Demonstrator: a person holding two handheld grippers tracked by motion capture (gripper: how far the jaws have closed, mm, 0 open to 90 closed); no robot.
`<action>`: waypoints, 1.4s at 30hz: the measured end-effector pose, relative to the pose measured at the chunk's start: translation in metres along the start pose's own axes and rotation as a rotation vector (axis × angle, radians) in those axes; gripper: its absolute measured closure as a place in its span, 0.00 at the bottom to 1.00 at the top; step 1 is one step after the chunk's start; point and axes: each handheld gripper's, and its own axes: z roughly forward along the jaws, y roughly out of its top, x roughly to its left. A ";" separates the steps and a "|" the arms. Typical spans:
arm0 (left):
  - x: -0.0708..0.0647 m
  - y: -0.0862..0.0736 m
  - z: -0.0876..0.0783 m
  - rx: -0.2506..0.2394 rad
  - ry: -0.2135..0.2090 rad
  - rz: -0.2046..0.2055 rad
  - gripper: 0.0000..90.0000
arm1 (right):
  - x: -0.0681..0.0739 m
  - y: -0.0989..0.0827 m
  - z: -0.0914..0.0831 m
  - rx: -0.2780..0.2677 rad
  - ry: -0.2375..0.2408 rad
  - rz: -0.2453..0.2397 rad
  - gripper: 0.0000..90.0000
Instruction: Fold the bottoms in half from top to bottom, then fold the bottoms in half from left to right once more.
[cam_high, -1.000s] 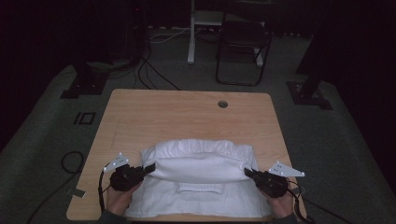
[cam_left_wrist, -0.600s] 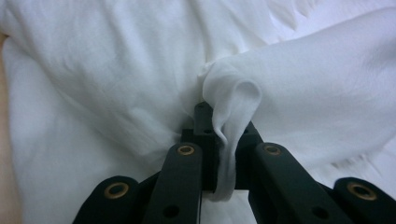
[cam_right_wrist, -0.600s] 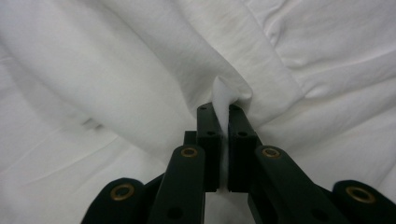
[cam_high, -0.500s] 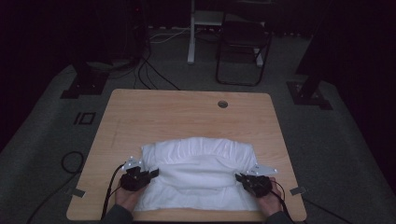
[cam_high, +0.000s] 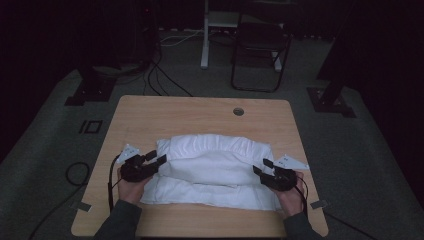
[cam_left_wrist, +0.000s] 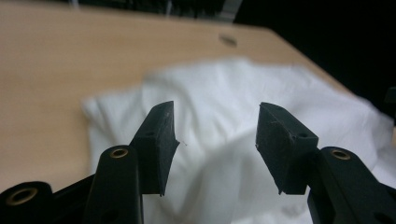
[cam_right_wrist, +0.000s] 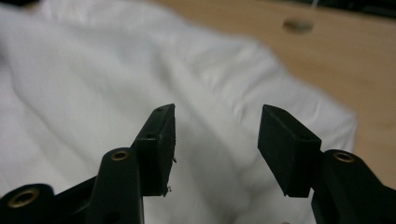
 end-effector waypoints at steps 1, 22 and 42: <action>-0.002 0.007 0.001 -0.002 0.002 0.000 0.55 | 0.000 0.007 -0.001 -0.014 -0.007 -0.005 0.52; -0.044 -0.065 0.051 0.287 -0.023 0.114 0.79 | 0.040 -0.034 0.046 0.264 0.103 -0.043 0.75; -0.032 -0.059 0.031 0.115 0.131 0.112 0.46 | 0.044 -0.044 0.042 0.212 0.078 -0.043 0.74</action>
